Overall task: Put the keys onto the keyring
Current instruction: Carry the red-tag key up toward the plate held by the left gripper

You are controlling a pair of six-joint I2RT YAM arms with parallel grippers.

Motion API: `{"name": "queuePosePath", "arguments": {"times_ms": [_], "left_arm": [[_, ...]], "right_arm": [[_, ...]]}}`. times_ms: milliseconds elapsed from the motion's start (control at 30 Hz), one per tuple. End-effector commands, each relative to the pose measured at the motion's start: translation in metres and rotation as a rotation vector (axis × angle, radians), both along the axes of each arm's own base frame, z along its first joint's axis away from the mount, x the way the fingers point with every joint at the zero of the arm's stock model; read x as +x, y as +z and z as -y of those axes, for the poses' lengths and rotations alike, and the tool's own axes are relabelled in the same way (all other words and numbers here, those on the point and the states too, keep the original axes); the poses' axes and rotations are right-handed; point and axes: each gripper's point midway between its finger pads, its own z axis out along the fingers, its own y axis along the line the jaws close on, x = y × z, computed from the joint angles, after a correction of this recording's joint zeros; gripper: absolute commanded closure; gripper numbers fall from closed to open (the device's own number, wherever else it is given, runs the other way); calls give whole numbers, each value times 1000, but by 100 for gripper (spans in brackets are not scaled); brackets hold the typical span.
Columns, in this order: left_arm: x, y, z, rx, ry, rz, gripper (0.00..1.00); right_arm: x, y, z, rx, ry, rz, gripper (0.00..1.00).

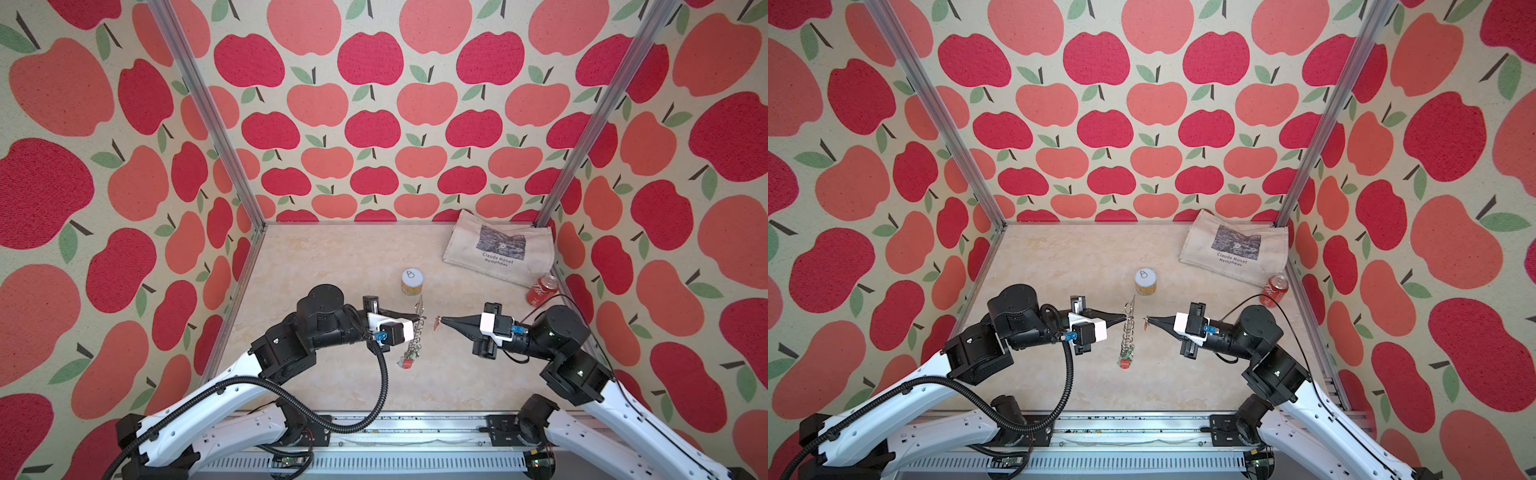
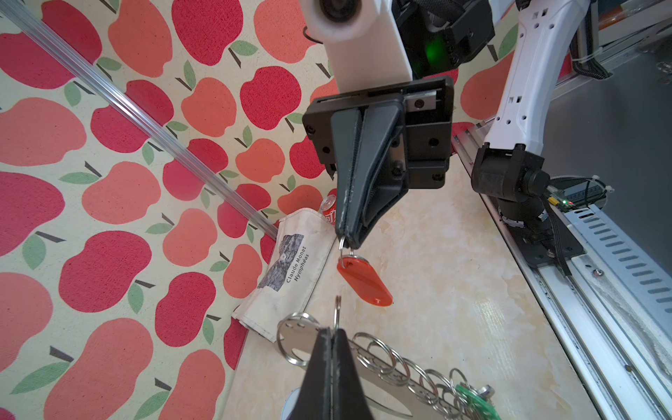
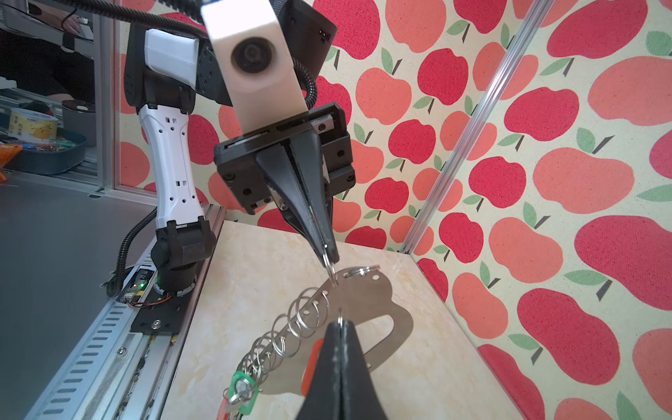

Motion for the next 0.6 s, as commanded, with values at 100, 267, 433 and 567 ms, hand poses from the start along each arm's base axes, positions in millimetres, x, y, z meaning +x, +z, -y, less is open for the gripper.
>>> {"name": "queuePosePath", "arguments": {"times_ms": [100, 267, 433, 567], "left_arm": [[-6, 14, 1, -40, -50, 97, 100], [-5, 12, 1, -48, -60, 65, 100], [-6, 9, 0, -50, -73, 17, 100], [-8, 9, -1, -54, -79, -10, 100]], "right_arm": [[-6, -2, -1, -5, 19, 38, 100], [-4, -6, -6, -18, 9, 49, 100], [-5, -2, -7, -14, 1, 94, 100], [-9, -5, -14, -42, 1, 148, 100]]}}
